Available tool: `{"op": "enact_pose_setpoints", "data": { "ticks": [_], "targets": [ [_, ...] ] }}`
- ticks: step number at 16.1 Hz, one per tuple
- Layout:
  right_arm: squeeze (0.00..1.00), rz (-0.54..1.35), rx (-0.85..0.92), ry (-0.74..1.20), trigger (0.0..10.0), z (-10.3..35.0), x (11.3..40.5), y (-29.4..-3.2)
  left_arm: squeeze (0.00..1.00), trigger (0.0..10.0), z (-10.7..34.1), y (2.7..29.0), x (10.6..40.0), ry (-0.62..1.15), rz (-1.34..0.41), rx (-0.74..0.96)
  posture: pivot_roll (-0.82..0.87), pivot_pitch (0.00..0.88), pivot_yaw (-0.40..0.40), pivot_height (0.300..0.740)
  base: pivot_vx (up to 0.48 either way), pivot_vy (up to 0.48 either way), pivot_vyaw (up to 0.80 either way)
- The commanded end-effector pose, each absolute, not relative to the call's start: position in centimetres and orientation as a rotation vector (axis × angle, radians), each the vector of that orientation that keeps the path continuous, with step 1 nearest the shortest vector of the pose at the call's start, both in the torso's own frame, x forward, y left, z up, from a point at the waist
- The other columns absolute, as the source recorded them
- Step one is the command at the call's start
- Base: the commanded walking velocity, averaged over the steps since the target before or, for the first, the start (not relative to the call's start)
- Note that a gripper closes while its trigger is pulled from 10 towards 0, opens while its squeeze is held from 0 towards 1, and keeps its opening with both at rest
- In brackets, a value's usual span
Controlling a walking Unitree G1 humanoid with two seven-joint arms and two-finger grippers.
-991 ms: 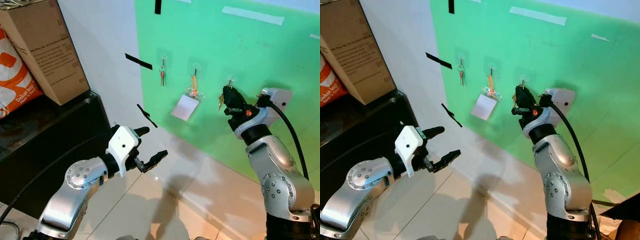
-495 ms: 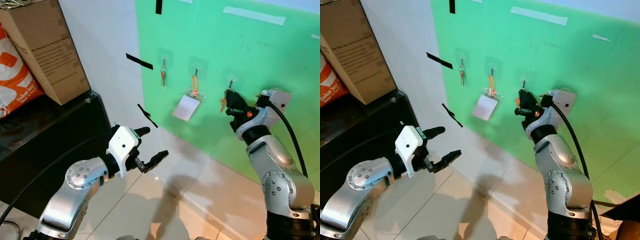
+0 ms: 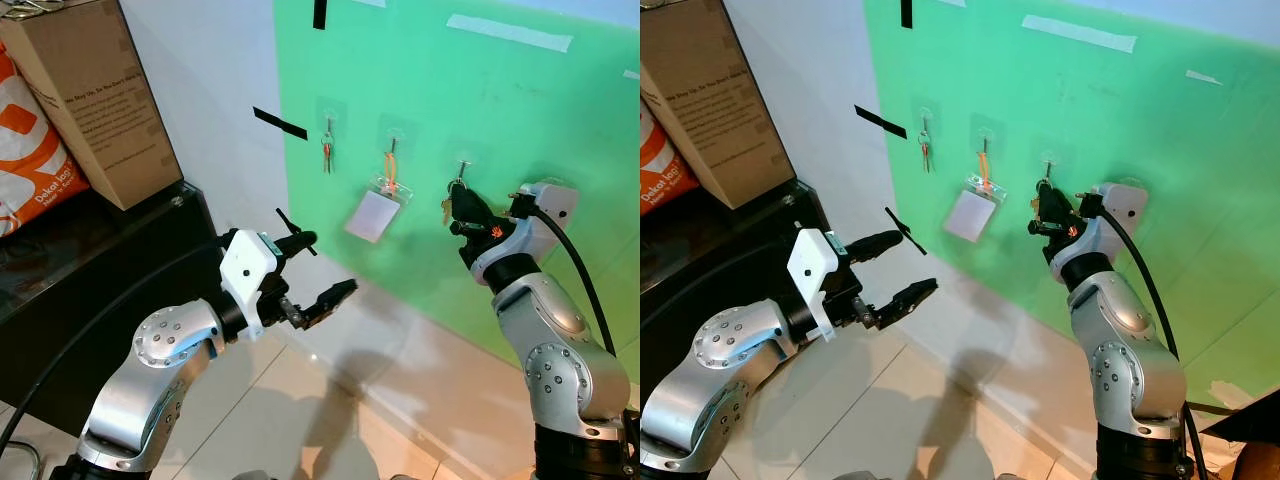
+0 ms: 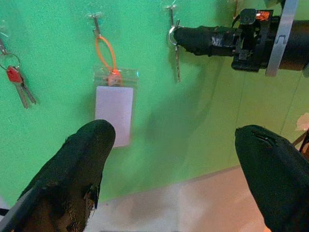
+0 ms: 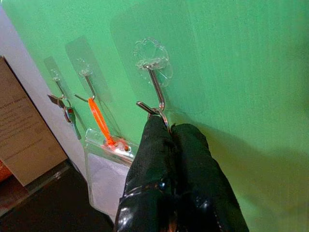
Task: Hang keys on a hook
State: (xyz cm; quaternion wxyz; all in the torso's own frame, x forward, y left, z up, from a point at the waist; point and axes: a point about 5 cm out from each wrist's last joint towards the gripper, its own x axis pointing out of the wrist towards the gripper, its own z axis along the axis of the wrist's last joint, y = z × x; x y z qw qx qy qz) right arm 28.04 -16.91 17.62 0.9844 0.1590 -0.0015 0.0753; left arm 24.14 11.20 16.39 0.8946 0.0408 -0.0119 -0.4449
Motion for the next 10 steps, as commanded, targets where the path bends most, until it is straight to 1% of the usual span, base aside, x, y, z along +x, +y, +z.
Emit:
{"op": "enact_pose_setpoints", "data": {
  "ticks": [1,3,4,5,6,10],
  "targets": [
    [0.0,0.146,0.312,0.044,10.0,16.83,28.1,-16.91,0.0,10.0,16.8,11.28,24.15,-0.033,-0.927,0.087,-0.01,0.0,0.02,0.74,0.0,0.0,0.0],
    [0.0,0.147,0.312,0.042,10.0,16.79,28.13,-16.92,0.0,10.0,17.04,11.24,24.2,-0.037,-0.93,0.082,-0.01,0.0,0.018,0.74,0.0,0.0,0.0],
    [0.48,0.143,0.313,0.034,10.0,16.81,28.15,-16.95,0.0,10.0,17.13,11.22,24.23,-0.04,-0.929,0.081,-0.01,0.0,0.019,0.74,0.0,0.0,0.0],
    [0.48,0.14,0.311,0.029,10.0,16.83,28.15,-16.97,0.0,10.0,17.15,11.22,24.24,-0.041,-0.929,0.081,-0.01,0.0,0.019,0.74,0.0,0.0,0.0],
    [1.0,0.125,0.304,0.032,10.0,16.68,28.22,-17.16,0.0,10.0,17.15,11.19,24.28,-0.041,-0.93,0.082,-0.01,0.0,0.022,0.74,0.0,0.0,0.0],
    [1.0,0.124,0.315,0.036,10.0,16.46,28.09,-17.26,0.0,10.0,17.11,11.19,24.36,-0.04,-0.93,0.087,-0.01,0.0,0.024,0.74,0.0,0.0,0.0]
  ]
}}
